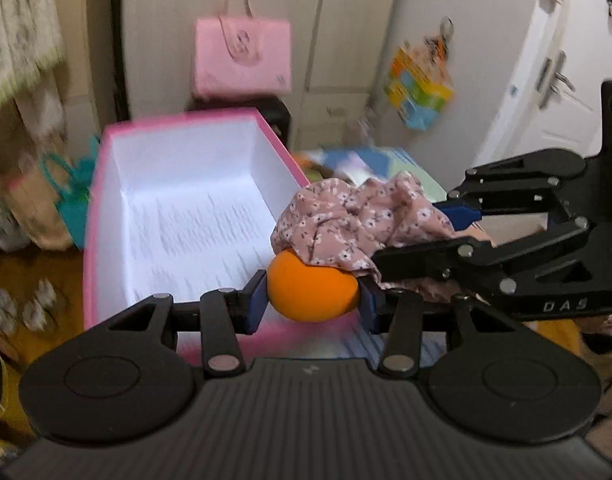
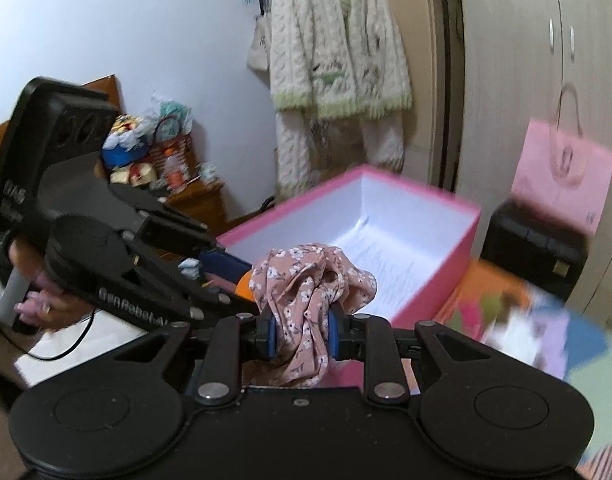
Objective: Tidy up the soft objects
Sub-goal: 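Carry the sponge and scrunchie in both tools over the pink box, then open both tools to drop the sponge and scrunchie into the box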
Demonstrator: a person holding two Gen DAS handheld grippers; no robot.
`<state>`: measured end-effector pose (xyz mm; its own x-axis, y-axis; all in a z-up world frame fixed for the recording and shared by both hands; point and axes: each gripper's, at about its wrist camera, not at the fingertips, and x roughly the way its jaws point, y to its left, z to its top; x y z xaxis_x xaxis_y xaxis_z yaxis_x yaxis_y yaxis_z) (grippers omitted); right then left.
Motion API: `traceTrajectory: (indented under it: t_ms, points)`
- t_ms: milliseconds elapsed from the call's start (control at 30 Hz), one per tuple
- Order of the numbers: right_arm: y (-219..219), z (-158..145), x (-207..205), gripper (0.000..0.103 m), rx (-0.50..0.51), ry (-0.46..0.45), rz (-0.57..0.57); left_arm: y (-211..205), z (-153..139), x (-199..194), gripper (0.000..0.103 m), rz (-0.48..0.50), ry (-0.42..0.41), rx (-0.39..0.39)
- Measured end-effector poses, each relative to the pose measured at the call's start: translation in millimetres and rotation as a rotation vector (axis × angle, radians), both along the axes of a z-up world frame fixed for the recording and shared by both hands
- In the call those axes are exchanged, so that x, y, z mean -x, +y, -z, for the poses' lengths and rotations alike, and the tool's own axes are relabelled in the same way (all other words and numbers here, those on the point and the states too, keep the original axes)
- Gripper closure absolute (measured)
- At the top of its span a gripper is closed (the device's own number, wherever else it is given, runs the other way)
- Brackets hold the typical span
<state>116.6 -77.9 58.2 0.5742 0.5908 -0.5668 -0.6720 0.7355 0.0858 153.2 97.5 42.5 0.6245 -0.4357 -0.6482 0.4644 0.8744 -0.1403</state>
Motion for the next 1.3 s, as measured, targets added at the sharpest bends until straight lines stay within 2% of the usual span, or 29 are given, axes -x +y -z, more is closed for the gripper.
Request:
traceTrajectory:
  t_ms: [100, 267, 367, 433, 567, 667, 767, 900, 1033, 1200, 1300]
  points:
    - [3, -6, -29, 0.075, -0.006, -0.004, -0.014, 2, -5, -22, 0.058, -0.013, -0.032, -0.010]
    - [3, -9, -87, 0.075, -0.020, 0.028, -0.015, 17, -5, -82, 0.058, -0.073, 0.016, 0.062]
    - [12, -4, -123, 0.075, 0.095, -0.040, -0.006, 19, 5, -115, 0.058, -0.124, 0.001, 0.028]
    - [19, 4, -147, 0.075, 0.181, -0.065, -0.004, 18, 14, -141, 0.058, -0.141, 0.042, 0.022]
    - [31, 26, -192, 0.075, 0.268, 0.003, -0.025, 19, 31, -188, 0.058, -0.179, 0.132, 0.035]
    - [44, 38, -211, 0.075, 0.328, 0.026, -0.040, 23, 48, -214, 0.058, -0.202, 0.212, 0.051]
    - [56, 49, -219, 0.075, 0.395, 0.044, -0.071, 25, 65, -228, 0.058, -0.236, 0.275, 0.073]
    - [68, 58, -214, 0.073, 0.491, -0.017, -0.160, 22, 77, -227, 0.058, -0.256, 0.240, 0.051]
    - [69, 64, -223, 0.074, 0.488, 0.025, -0.169, 24, 85, -231, 0.058, -0.262, 0.261, 0.049]
    - [79, 77, -236, 0.074, 0.535, 0.025, -0.176, 25, 95, -240, 0.058, -0.291, 0.287, 0.041]
    - [80, 81, -238, 0.066, 0.567, 0.018, -0.170, 21, 95, -239, 0.057, -0.285, 0.281, 0.023]
